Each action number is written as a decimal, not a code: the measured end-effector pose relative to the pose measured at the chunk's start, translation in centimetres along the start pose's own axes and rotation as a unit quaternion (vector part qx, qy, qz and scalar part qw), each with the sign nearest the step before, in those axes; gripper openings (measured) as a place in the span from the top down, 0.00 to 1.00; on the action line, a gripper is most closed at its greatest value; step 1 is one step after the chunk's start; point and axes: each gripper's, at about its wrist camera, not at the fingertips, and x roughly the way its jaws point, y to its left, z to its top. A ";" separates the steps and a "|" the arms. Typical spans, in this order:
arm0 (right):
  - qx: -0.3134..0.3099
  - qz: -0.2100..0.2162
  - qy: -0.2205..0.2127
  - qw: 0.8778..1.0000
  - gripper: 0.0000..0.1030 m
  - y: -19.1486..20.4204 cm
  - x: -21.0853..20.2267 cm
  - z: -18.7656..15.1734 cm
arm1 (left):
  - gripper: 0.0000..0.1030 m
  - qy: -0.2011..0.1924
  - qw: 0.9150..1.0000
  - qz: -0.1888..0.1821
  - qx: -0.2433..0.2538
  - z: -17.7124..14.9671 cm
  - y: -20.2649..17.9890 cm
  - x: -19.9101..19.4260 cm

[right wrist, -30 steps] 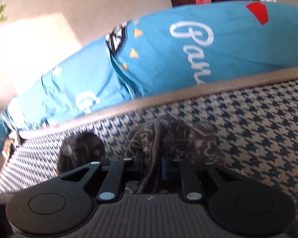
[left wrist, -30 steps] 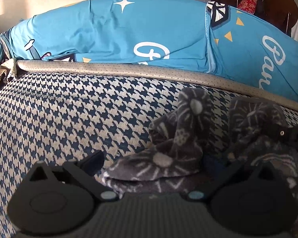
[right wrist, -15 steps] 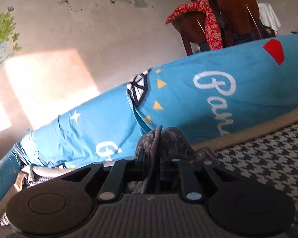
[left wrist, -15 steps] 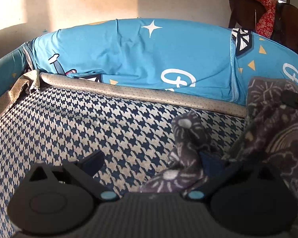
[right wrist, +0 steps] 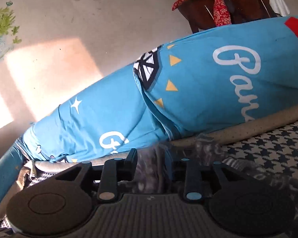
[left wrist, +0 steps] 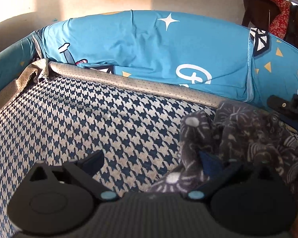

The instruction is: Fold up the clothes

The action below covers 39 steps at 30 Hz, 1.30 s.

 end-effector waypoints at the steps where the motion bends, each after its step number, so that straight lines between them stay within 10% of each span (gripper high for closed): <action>1: -0.001 0.003 -0.007 1.000 0.64 -0.2 -0.5 0.3 | 0.00 0.000 1.000 -0.001 -0.001 0.0 0.0 0.0; 14: 0.050 -0.098 0.002 0.994 0.52 -6.7 -1.8 1.5 | 0.00 0.000 1.000 0.000 0.003 -0.1 -0.1 -0.1; 26: 0.013 -0.104 0.056 0.993 0.43 -6.2 0.8 -0.7 | 0.00 0.003 1.000 0.001 0.013 -0.4 -0.4 0.1; 31: -0.029 -0.112 0.061 0.991 0.79 -4.9 1.3 -1.1 | 0.00 0.003 1.000 0.000 0.015 -0.5 -0.5 0.1; 39: -0.026 -0.177 -0.047 0.983 0.84 -3.6 -0.7 0.5 | 0.00 0.006 1.000 -0.011 0.004 -0.1 0.0 0.0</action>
